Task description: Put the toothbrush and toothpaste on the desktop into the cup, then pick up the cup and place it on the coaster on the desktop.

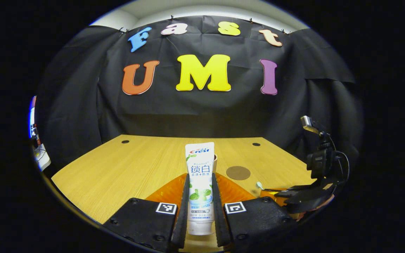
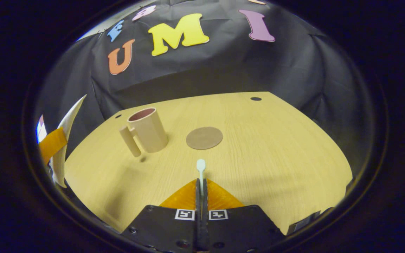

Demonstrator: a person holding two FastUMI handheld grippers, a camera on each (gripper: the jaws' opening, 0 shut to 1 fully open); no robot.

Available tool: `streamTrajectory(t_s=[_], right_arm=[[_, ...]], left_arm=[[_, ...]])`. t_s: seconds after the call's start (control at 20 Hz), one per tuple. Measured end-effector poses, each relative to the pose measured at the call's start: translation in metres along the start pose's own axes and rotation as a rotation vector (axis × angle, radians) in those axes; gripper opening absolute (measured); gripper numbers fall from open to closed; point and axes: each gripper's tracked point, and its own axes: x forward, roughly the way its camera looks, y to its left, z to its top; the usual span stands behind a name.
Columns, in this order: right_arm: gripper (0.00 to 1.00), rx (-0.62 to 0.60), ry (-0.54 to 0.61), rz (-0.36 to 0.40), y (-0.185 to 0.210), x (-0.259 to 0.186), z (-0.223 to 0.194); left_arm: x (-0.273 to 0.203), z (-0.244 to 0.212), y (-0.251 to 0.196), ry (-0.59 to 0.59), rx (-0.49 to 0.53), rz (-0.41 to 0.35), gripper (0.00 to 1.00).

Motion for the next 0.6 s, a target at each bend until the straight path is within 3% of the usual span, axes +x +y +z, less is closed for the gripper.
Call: streamTrajectory(t_s=[0.35, 0.6], right_arm=[[0.0, 0.018, -0.122, -0.021, -0.041, -0.06, 0.024], [0.0, 0.045, -0.146, -0.037, -0.062, -0.071, 0.026]], left_arm=[[0.094, 0.074, -0.001, -0.233, -0.017, -0.019, 0.31], [0.146, 0.081, -0.008, -0.256, -0.013, -0.061, 0.35]])
